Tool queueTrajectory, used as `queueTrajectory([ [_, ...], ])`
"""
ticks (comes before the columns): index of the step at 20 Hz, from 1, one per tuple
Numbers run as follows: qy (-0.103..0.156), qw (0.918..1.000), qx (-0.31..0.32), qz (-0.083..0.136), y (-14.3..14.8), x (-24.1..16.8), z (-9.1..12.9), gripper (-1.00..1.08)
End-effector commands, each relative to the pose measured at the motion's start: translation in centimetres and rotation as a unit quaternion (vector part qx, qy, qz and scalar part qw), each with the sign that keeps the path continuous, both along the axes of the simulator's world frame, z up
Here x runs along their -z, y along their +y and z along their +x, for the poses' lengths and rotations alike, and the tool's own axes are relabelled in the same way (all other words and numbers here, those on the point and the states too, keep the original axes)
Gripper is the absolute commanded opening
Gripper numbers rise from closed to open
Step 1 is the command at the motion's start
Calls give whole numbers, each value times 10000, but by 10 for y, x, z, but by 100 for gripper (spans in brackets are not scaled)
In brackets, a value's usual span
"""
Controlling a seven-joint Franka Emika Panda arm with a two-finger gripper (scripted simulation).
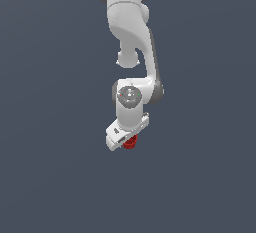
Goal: Pick up the object and move it to a goal position.
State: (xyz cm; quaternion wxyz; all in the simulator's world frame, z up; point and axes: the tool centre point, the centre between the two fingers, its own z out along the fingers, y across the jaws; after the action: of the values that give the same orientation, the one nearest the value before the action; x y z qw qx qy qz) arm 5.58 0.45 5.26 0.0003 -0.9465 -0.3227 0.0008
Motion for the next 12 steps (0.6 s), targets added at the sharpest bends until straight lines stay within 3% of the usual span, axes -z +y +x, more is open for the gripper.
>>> queueTrajectory([
  [1, -8, 10000, -4, 0, 0, 5, 1, 100],
  [4, -8, 10000, -4, 0, 0, 5, 2, 100],
  [5, -8, 10000, -4, 0, 0, 5, 2, -100],
  [12, -8, 10000, -4, 0, 0, 5, 2, -100],
])
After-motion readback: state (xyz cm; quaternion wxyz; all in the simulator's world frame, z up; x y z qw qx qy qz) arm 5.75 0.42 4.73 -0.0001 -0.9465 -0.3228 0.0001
